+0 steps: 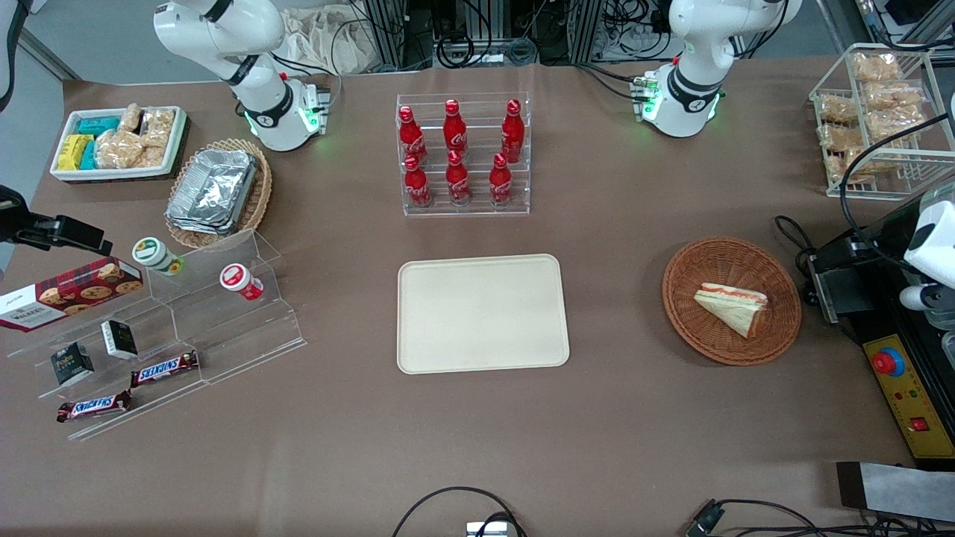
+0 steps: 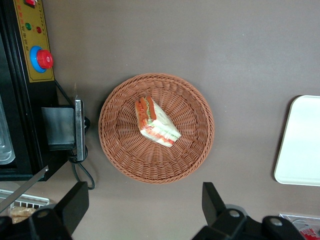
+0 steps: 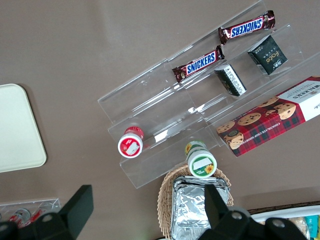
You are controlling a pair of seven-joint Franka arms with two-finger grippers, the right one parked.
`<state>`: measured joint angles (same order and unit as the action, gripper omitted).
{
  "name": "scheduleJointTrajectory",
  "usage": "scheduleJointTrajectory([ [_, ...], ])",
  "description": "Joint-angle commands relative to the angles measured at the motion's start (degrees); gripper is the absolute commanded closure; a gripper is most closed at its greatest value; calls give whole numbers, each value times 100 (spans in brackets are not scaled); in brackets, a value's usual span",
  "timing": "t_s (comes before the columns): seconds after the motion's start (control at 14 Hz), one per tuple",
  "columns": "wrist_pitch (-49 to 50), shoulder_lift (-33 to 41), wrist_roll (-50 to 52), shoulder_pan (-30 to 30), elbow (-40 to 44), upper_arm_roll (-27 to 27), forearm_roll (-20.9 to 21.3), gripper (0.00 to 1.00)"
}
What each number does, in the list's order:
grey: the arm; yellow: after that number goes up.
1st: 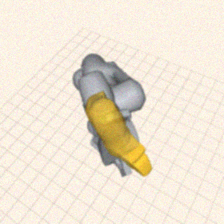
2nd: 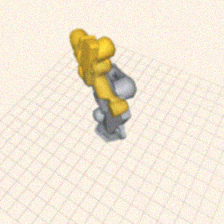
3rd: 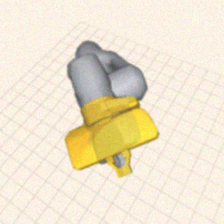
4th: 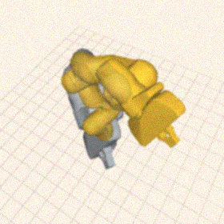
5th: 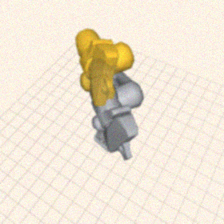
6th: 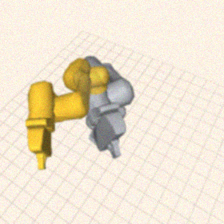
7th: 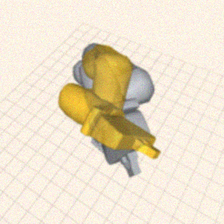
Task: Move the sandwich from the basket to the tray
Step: 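Move the left gripper over the wrapped sandwich in the wicker basket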
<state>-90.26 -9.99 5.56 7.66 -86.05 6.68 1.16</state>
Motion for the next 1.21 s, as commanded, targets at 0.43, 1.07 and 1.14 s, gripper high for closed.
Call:
scheduleJointTrajectory([
  [0.43, 131, -293, 42, 113, 475, 9, 42, 0],
  [1.07, -332, -3, 2290, 113, -762, 9, 51, 0],
  [1.14, -587, 41, 2587, 130, -965, 9, 51, 0],
])
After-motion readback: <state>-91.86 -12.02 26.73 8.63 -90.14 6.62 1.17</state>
